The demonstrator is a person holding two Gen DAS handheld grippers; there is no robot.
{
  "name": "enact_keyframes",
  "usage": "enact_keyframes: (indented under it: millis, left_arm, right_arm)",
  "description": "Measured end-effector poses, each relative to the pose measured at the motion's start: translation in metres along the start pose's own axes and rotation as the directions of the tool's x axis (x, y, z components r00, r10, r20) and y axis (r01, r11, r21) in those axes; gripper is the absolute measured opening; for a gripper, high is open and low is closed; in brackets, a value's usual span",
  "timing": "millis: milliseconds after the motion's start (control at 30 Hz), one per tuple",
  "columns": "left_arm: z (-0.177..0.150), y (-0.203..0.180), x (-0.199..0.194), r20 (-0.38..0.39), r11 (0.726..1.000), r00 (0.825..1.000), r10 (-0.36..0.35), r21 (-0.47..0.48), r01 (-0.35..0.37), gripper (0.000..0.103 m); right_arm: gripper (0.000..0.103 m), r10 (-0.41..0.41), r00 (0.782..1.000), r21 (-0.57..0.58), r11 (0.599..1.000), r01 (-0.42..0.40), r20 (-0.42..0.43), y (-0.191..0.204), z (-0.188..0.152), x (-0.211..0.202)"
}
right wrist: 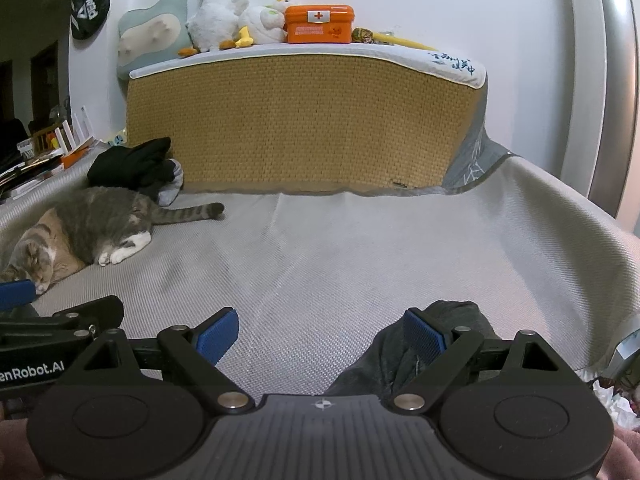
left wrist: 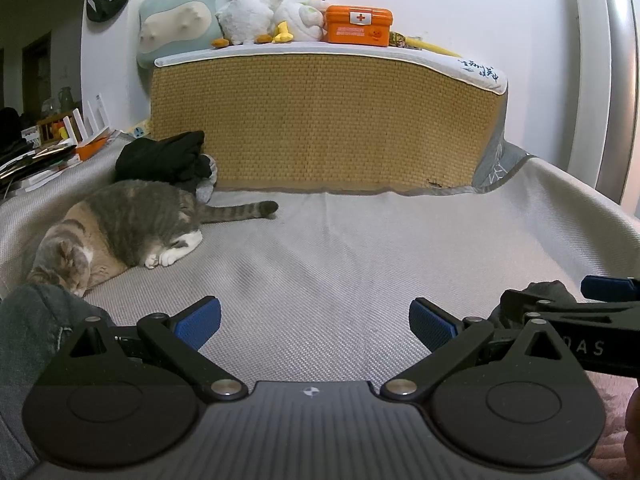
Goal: Fold clothes
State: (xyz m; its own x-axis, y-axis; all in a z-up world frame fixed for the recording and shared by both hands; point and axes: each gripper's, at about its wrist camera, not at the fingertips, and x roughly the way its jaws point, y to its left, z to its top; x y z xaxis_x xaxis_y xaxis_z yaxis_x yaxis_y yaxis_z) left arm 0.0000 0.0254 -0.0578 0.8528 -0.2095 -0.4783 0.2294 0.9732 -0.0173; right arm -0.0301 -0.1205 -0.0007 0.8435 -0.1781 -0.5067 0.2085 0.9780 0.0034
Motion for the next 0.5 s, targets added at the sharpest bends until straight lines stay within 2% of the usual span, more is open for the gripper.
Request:
enact_keyframes:
  millis: [500]
  left_arm:
    - [-0.0012, 0.0007, -0.0010, -0.002, 1.000, 1.000, -0.001, -0.008, 0.001, 0.103]
  right_arm:
    - [0.092, -0.001, 1.000, 0.001, 1.000, 0.001, -0.002, -0.0001, -0.0010, -0.0006]
